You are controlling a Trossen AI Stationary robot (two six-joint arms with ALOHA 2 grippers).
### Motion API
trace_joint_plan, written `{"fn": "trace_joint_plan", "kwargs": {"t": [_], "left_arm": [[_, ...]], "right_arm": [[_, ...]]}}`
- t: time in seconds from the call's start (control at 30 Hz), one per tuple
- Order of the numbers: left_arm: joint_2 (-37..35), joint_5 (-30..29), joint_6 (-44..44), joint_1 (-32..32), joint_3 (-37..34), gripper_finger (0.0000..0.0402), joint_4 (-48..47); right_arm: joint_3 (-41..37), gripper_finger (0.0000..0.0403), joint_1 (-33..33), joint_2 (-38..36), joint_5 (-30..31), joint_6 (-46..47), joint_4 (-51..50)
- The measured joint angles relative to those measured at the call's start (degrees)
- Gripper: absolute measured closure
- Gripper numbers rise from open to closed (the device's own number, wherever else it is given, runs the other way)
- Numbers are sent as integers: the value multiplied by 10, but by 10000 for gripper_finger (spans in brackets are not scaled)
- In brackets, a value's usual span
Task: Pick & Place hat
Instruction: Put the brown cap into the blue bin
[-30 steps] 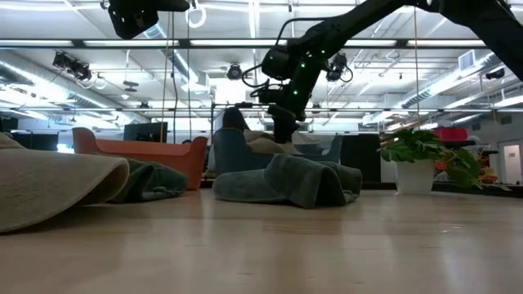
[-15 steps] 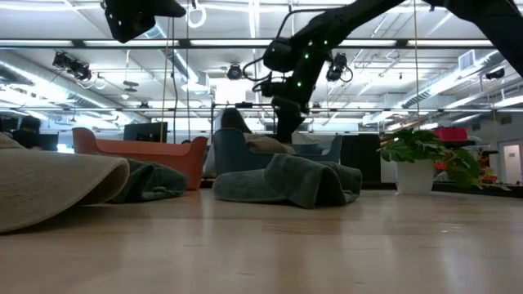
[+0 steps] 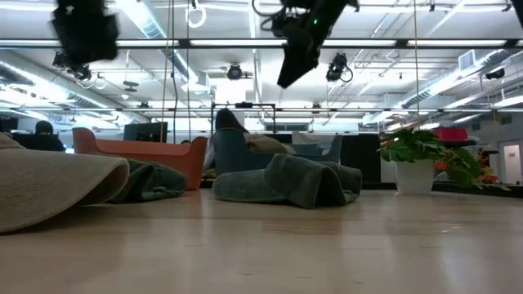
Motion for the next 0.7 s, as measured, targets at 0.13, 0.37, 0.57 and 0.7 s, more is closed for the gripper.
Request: {"fn": "trace_joint_plan", "kwargs": {"t": [0.13,0.37,0.57,0.7], "left_arm": [[0,14,-10,-11,0,193,-97],[0,13,-6,-25,-2,193,-226],[0,13,8,-46,-36,193,-244],[0,22,-11,-51,-70,193,-245]], "right_arm": [[0,229,24,-20,0,1,-13],[0,229,64,-24,0,15,-21],[0,229,87,-24,0,30,-22],[0,229,97,-24,0,41,-24]]}}
